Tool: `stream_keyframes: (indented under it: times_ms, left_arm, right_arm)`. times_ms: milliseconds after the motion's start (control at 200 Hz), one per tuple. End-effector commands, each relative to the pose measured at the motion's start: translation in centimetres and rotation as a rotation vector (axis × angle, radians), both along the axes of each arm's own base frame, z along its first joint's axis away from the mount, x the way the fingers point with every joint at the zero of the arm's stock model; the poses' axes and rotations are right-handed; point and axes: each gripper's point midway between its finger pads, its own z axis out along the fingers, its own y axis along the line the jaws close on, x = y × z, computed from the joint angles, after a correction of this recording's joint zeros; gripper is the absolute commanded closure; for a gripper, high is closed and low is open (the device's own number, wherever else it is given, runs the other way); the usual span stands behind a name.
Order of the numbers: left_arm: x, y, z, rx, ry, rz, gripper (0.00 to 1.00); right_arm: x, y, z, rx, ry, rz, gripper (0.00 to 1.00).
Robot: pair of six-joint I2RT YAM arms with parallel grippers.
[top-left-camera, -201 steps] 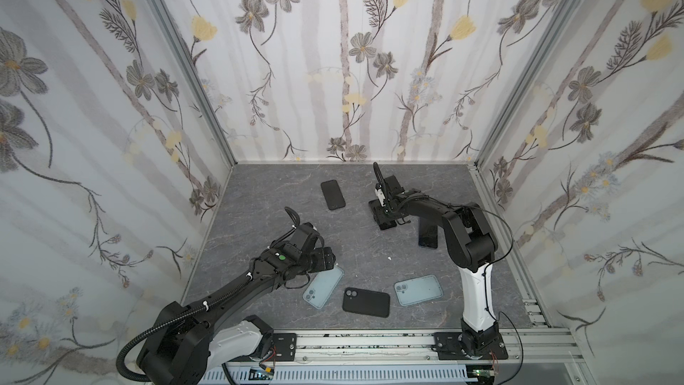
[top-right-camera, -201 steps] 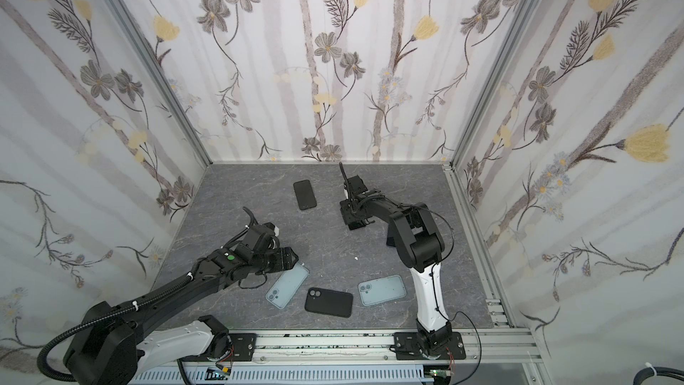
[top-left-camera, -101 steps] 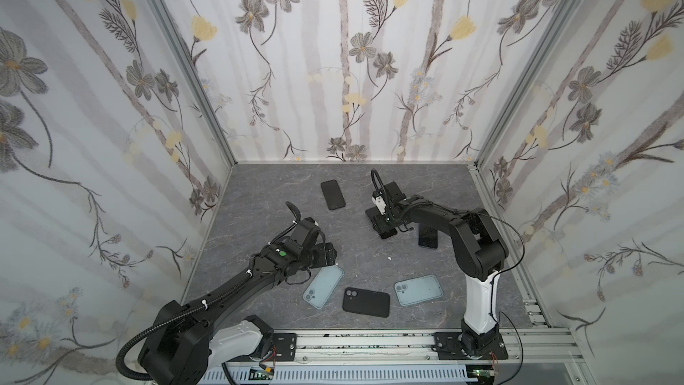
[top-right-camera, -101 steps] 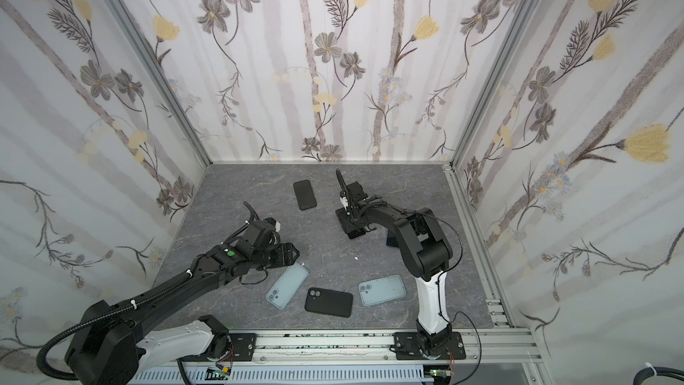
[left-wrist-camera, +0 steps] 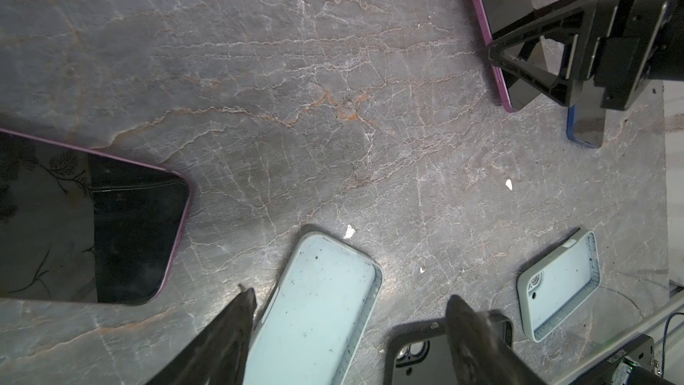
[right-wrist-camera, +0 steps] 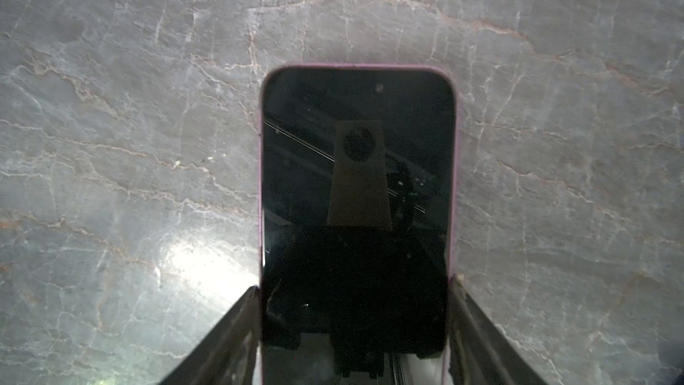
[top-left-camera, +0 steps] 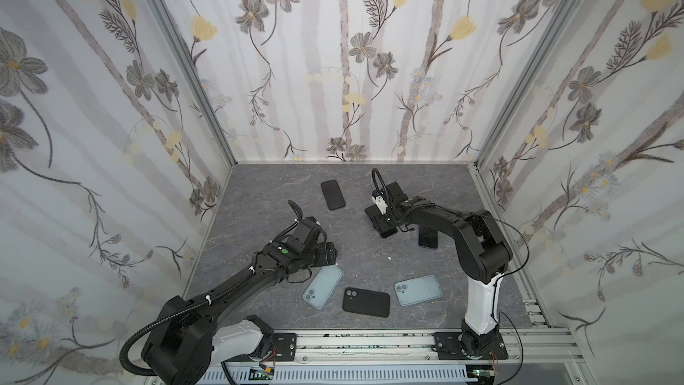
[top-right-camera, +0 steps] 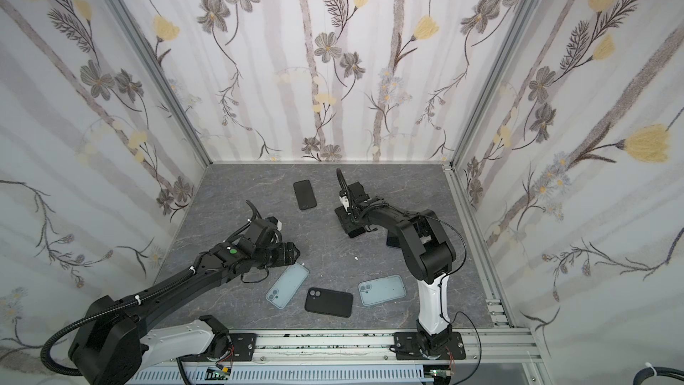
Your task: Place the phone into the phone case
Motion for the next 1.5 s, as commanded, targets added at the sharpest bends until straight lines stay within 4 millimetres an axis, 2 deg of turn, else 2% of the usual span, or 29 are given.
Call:
stream_keyframes:
  times_ms: [0, 115, 300, 425, 565, 679, 799, 964, 984, 1129, 1204, 1214, 1229, 1494]
  left_arm:
    - [0.3, 0.3, 0.1, 0.011, -0.022, 0.006, 0.19]
    - [0.1, 0.2, 0.2, 0.003, -0.014, 0.005, 0.20]
    - [-0.3, -1.0, 0.3, -0.078, 0.024, 0.008, 0.21]
    - [0.4, -1.6, 1.3, -0.108, -0.002, 0.007, 0.20]
    - [1.6, -2.4, 3.3, -0.135, -0.058, -0.007, 0.21]
    - [3.0, -3.1, 6.0, -0.154, -0.121, -0.041, 0.23]
    - [5.2, -2.7, 9.1, -0.174, -0.191, -0.045, 0.26]
    - [8.1, -1.8, 12.4, -0.230, -0.247, -0.045, 0.30]
    - [8.6, -1.8, 12.0, -0.233, -0.232, -0.044, 0.30]
    - [9.7, -2.2, 12.8, -0.284, -0.219, -0.082, 0.31]
    - [9.4, -2.8, 13.0, -0.313, -0.208, -0.112, 0.31]
    - [9.4, -2.9, 13.0, -0.317, -0.206, -0.115, 0.32]
    - [9.3, -3.0, 13.0, -0.324, -0.204, -0.122, 0.32]
    - [8.2, -3.9, 12.9, -0.380, -0.170, -0.173, 0.38]
  right_arm:
    - [0.5, 0.6, 1.1, 0.018, -0.047, 0.025, 0.45]
    - [0.5, 0.8, 1.5, 0.019, -0.054, 0.032, 0.45]
    - [0.4, 1.2, 2.6, 0.020, -0.090, 0.050, 0.46]
    - [0.4, 1.7, 3.8, 0.026, -0.125, 0.071, 0.46]
    - [0.0, 2.3, 5.0, 0.047, -0.152, 0.113, 0.46]
    - [-1.0, 3.5, 6.7, 0.094, -0.188, 0.185, 0.46]
    - [-2.1, 4.7, 8.7, 0.135, -0.238, 0.251, 0.46]
    - [-4.3, 6.5, 11.3, 0.207, -0.301, 0.362, 0.46]
    - [-4.6, 6.7, 11.6, 0.216, -0.310, 0.377, 0.46]
    - [-6.6, 7.8, 13.5, 0.264, -0.356, 0.464, 0.47]
    - [-7.3, 8.3, 13.4, 0.264, -0.356, 0.499, 0.48]
    - [-7.5, 8.3, 14.4, 0.273, -0.377, 0.503, 0.48]
    - [-7.7, 8.3, 14.7, 0.276, -0.384, 0.511, 0.48]
    - [-10.3, 9.8, 16.5, 0.328, -0.416, 0.623, 0.48]
